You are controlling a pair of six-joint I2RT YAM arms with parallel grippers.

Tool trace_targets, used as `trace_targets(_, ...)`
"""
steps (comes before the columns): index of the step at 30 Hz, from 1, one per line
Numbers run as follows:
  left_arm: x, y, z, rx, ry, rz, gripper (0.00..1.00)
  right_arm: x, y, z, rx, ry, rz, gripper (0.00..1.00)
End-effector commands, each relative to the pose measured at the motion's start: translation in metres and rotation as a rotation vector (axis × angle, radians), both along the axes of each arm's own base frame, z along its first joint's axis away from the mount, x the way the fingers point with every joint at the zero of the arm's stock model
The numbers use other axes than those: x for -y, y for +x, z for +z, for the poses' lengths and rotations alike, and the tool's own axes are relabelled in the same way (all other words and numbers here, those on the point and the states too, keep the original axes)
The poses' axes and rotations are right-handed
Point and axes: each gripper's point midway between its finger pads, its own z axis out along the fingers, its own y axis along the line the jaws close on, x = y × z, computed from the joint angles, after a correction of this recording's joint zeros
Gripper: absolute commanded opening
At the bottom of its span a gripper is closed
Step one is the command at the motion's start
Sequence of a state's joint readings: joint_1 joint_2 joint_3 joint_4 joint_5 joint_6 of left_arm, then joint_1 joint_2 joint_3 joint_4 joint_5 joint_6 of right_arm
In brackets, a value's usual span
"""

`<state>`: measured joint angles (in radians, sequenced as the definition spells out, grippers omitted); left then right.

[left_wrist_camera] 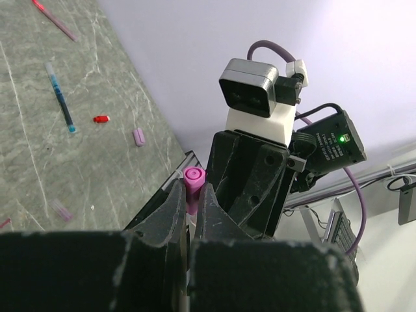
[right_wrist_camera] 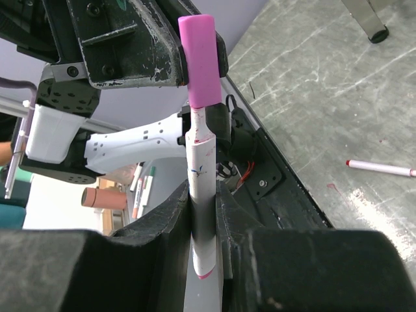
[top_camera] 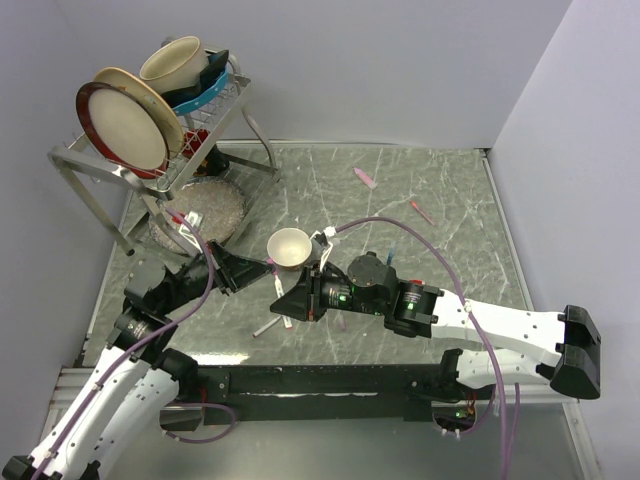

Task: Insert the pens into the pen caps

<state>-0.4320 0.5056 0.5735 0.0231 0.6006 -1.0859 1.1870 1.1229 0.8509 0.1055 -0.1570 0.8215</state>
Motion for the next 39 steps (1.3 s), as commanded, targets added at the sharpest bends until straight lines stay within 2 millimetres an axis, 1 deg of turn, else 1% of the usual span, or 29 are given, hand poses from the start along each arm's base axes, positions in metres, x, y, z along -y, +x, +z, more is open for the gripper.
trace_targets(1, 0.001, -0.006, 0.001, 0.034, 0.013, -0.026, 0.01, -0.003, 0.008, 0.033, 0.029, 0.059, -0.041, 0.00)
trace_targets(2, 0.002, -0.007, 0.000, 0.031, 0.014, -0.034, 0.01, -0.002, 0.014, 0.038, 0.041, 0.056, -0.072, 0.00)
trace_targets(3, 0.002, -0.008, -0.001, 0.023, 0.017, -0.039, 0.01, -0.003, 0.019, 0.035, 0.041, 0.032, -0.094, 0.00)
trace_targets(4, 0.003, -0.008, -0.002, 0.015, 0.021, -0.042, 0.01, 0.000, 0.024, 0.026, 0.028, -0.021, -0.117, 0.00)
trace_targets(5, 0.003, -0.008, -0.002, 0.016, 0.021, -0.039, 0.01, -0.002, 0.029, 0.036, 0.043, -0.020, -0.134, 0.00)
trace_targets(7, 0.002, -0.009, -0.008, -0.004, 0.033, -0.039, 0.01, -0.005, 0.034, 0.028, 0.041, -0.066, -0.139, 0.00)
trace_targets(8, 0.002, -0.009, -0.008, -0.005, 0.033, -0.036, 0.01, -0.009, 0.035, 0.030, 0.046, -0.075, -0.140, 0.00)
trace_targets(10, 0.002, -0.009, -0.010, -0.012, 0.041, -0.036, 0.01, -0.010, 0.038, 0.025, 0.041, -0.112, -0.150, 0.00)
trace_targets(11, 0.002, -0.008, -0.014, -0.024, 0.050, -0.036, 0.01, -0.013, 0.040, 0.026, 0.041, -0.121, -0.149, 0.00)
trace_targets(13, 0.003, -0.008, -0.017, -0.028, 0.064, -0.040, 0.01, -0.011, 0.047, 0.026, 0.047, -0.140, -0.186, 0.00)
trace_targets(14, 0.004, -0.008, -0.017, -0.029, 0.070, -0.040, 0.01, -0.011, 0.048, 0.030, 0.053, -0.135, -0.193, 0.00)
trace_targets(15, 0.003, -0.007, -0.024, -0.040, 0.093, -0.036, 0.01, -0.009, 0.053, 0.032, 0.061, -0.135, -0.220, 0.00)
trace_targets(16, 0.002, -0.008, -0.022, -0.032, 0.105, -0.030, 0.01, -0.008, 0.055, 0.032, 0.066, -0.141, -0.232, 0.00)
trace_targets(18, -0.001, -0.007, -0.027, -0.036, 0.138, -0.014, 0.01, -0.004, 0.059, 0.039, 0.090, -0.137, -0.251, 0.00)
trace_targets(20, 0.001, -0.011, -0.020, -0.015, 0.134, -0.039, 0.01, -0.004, 0.056, 0.047, 0.130, -0.117, -0.224, 0.00)
trace_targets(21, 0.002, -0.012, -0.017, -0.011, 0.125, -0.049, 0.07, -0.004, 0.054, 0.049, 0.141, -0.108, -0.209, 0.00)
trace_targets(22, 0.003, -0.014, -0.009, 0.013, 0.107, -0.062, 0.26, -0.008, 0.047, 0.054, 0.159, -0.086, -0.164, 0.00)
trace_targets(23, 0.004, -0.014, -0.006, 0.015, 0.100, -0.071, 0.36, -0.007, 0.044, 0.055, 0.168, -0.077, -0.146, 0.00)
trace_targets(24, 0.005, -0.015, 0.001, 0.019, 0.083, -0.078, 0.44, -0.007, 0.041, 0.056, 0.173, -0.070, -0.135, 0.00)
trace_targets(25, 0.005, -0.015, 0.008, 0.040, 0.069, -0.079, 0.58, -0.009, 0.033, 0.061, 0.176, -0.041, -0.086, 0.00)
trace_targets(26, 0.006, -0.014, 0.012, 0.049, 0.062, -0.079, 0.65, -0.007, 0.027, 0.060, 0.173, -0.030, -0.066, 0.00)
trace_targets(28, 0.005, -0.015, 0.027, 0.083, 0.038, -0.076, 0.76, -0.005, 0.021, 0.062, 0.161, -0.003, -0.046, 0.00)
trace_targets(31, 0.005, -0.017, 0.041, 0.125, 0.019, -0.076, 0.83, -0.001, 0.011, 0.068, 0.156, 0.020, -0.020, 0.00)
trace_targets(33, 0.005, -0.016, 0.048, 0.147, 0.016, -0.075, 0.84, 0.000, 0.006, 0.070, 0.152, 0.027, 0.000, 0.00)
trace_targets(35, 0.006, -0.014, 0.049, 0.147, 0.020, -0.076, 0.84, 0.002, 0.000, 0.076, 0.157, 0.043, 0.016, 0.00)
trace_targets(36, 0.006, -0.015, 0.058, 0.175, 0.005, -0.078, 0.84, 0.002, -0.001, 0.077, 0.159, 0.045, 0.021, 0.00)
trace_targets(38, 0.007, -0.017, 0.067, 0.195, -0.019, -0.091, 0.84, 0.004, -0.005, 0.080, 0.164, 0.050, 0.024, 0.00)
trace_targets(39, 0.007, -0.017, 0.070, 0.203, -0.029, -0.093, 0.84, 0.005, -0.004, 0.078, 0.163, 0.040, 0.017, 0.00)
